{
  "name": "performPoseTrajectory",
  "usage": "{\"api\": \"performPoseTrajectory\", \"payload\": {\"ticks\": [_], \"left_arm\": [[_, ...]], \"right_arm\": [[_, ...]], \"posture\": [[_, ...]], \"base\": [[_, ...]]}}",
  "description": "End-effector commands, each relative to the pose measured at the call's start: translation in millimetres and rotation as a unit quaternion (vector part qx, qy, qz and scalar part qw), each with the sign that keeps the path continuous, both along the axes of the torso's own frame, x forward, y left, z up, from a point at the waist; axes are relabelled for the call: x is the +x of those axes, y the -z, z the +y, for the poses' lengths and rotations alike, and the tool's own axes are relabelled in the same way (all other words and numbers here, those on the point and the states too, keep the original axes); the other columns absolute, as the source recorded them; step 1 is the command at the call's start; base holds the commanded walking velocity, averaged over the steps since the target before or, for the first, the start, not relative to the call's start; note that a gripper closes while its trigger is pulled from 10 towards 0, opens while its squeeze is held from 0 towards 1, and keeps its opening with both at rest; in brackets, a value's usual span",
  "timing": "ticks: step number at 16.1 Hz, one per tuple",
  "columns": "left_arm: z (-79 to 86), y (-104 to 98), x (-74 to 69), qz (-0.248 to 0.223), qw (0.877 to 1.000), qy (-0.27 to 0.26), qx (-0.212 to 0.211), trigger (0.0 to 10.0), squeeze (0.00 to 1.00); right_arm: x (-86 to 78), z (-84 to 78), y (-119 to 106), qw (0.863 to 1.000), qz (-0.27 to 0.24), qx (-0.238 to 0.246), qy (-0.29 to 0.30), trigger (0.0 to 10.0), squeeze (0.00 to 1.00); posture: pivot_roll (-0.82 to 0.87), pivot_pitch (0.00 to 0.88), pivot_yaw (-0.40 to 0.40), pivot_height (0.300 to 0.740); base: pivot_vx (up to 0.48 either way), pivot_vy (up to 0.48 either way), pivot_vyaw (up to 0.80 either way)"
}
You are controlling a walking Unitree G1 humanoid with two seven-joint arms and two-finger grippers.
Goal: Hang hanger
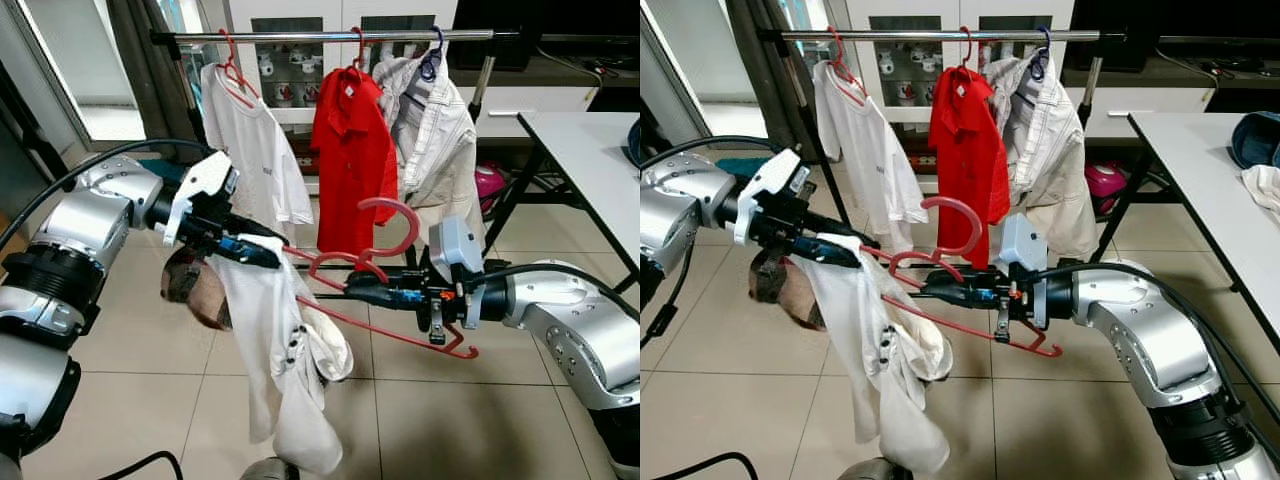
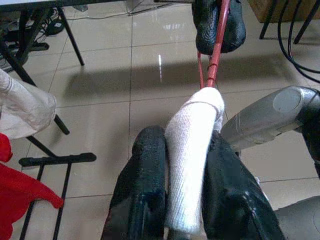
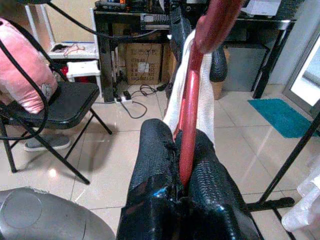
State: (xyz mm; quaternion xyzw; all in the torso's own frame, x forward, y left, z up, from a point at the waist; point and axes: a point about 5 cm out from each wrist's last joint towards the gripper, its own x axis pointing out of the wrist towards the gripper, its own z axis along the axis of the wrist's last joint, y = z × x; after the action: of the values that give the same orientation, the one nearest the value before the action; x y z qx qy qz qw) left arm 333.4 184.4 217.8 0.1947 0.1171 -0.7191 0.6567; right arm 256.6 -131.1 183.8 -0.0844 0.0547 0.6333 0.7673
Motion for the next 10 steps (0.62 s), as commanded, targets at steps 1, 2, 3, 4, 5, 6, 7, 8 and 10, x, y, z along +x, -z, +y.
{"api": "performPoseTrajectory", "payload": {"ticks": [1, 2, 3, 4, 5, 6, 7, 8, 10], "left_arm": [[-3.2, -3, 1.0, -0.003, 1.000, 0.006, -0.008, 0.0, 0.00], [-3.1, -3, 1.0, -0.003, 1.000, 0.006, -0.009, 0.0, 0.00], [-2.5, -3, 0.8, 0.000, 1.000, 0.004, -0.012, 0.0, 0.00], [-2.0, -4, 0.9, 0.003, 1.000, 0.001, -0.017, 0.0, 0.00], [-1.5, -4, 0.8, 0.005, 1.000, 0.000, -0.020, 0.0, 0.00], [0.3, -4, 0.8, 0.010, 1.000, -0.006, -0.026, 0.0, 0.00], [6.1, -4, 2.2, 0.022, 0.998, -0.027, -0.043, 0.0, 0.00], [7.4, -4, 2.5, 0.023, 0.998, -0.031, -0.045, 0.0, 0.00], [13.4, -1, 5.7, 0.015, 0.997, -0.059, -0.045, 0.0, 0.00]], "right_arm": [[-0.3, 5.0, -11, 0.999, -0.021, 0.016, -0.018, 10.0, 0.00], [-0.3, 4.9, -11, 1.000, -0.020, 0.016, -0.018, 10.0, 0.00], [0.2, 4.2, -11, 1.000, -0.013, 0.020, -0.016, 10.0, 0.00], [1.2, 3.1, -13, 1.000, -0.007, 0.027, -0.011, 10.0, 0.74], [1.9, 2.2, -13, 1.000, -0.005, 0.030, -0.007, 10.0, 1.00], [2.9, -1.8, -14, 0.999, -0.003, 0.034, 0.000, 10.0, 1.00], [4.0, -16.2, -20, 0.999, -0.004, 0.050, 0.021, 10.0, 1.00], [4.1, -19.1, -21, 0.998, -0.004, 0.055, 0.025, 10.0, 1.00], [1.6, -31.1, -30, 0.994, -0.002, 0.098, 0.044, 10.0, 1.00]], "posture": [[-0.02, 0.000, 0.104, 0.740], [-0.02, 0.000, 0.104, 0.740], [-0.02, 0.000, 0.104, 0.740], [-0.02, 0.000, 0.104, 0.740], [-0.02, 0.000, 0.104, 0.740], [-0.02, 0.000, 0.104, 0.740], [-0.01, 0.000, 0.106, 0.740], [-0.01, 0.000, 0.107, 0.740], [-0.01, 0.000, 0.107, 0.740]], "base": [[0.000, 0.000, 0.00], [0.000, 0.000, 0.00], [0.000, 0.000, 0.00], [0.000, 0.000, 0.00], [0.000, 0.000, 0.00], [0.000, 0.000, 0.00], [0.000, 0.000, 0.00], [0.000, 0.000, 0.00], [0.000, 0.000, 0.00]]}}
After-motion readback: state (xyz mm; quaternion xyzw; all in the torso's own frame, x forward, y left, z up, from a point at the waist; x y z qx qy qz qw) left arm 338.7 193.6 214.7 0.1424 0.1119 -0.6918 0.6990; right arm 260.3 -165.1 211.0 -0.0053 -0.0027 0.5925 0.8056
